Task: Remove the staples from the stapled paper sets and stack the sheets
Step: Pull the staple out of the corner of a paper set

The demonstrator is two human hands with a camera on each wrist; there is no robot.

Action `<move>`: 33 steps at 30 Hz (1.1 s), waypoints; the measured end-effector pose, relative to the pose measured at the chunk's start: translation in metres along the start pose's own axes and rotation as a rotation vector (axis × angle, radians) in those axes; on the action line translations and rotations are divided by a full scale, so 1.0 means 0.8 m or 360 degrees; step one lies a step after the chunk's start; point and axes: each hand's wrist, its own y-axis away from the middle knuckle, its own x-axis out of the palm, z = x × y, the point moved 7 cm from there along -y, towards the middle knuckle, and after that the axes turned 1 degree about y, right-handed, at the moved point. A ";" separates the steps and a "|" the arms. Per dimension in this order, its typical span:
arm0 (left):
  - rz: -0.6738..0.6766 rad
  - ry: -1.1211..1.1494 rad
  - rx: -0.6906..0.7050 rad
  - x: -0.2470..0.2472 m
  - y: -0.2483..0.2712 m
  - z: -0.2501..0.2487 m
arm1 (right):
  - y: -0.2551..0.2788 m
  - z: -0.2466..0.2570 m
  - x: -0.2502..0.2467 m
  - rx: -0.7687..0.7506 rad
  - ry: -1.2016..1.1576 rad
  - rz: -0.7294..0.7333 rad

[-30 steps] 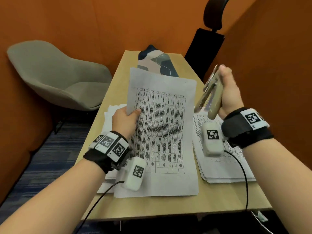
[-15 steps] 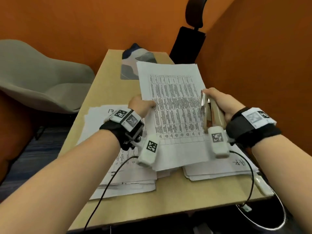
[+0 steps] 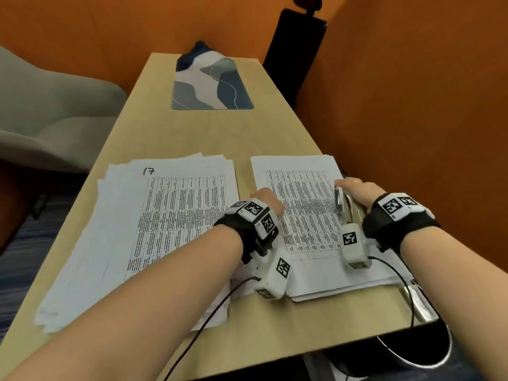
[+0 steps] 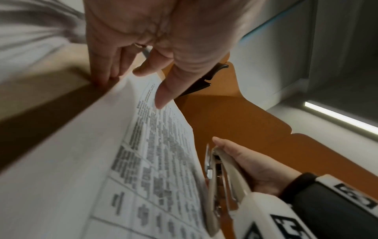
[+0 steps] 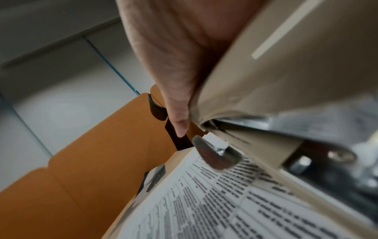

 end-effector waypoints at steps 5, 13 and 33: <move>0.0106 0.0238 -0.0008 0.008 0.007 -0.007 | -0.006 0.005 0.000 -0.0046 0.0075 -0.0001; -0.0137 0.0503 0.0067 -0.094 0.032 0.009 | 0.019 0.091 0.028 -0.0349 0.0340 -0.0035; 0.0014 -0.1152 0.0060 -0.180 -0.073 0.136 | 0.031 0.267 0.171 -0.0757 0.0702 0.0123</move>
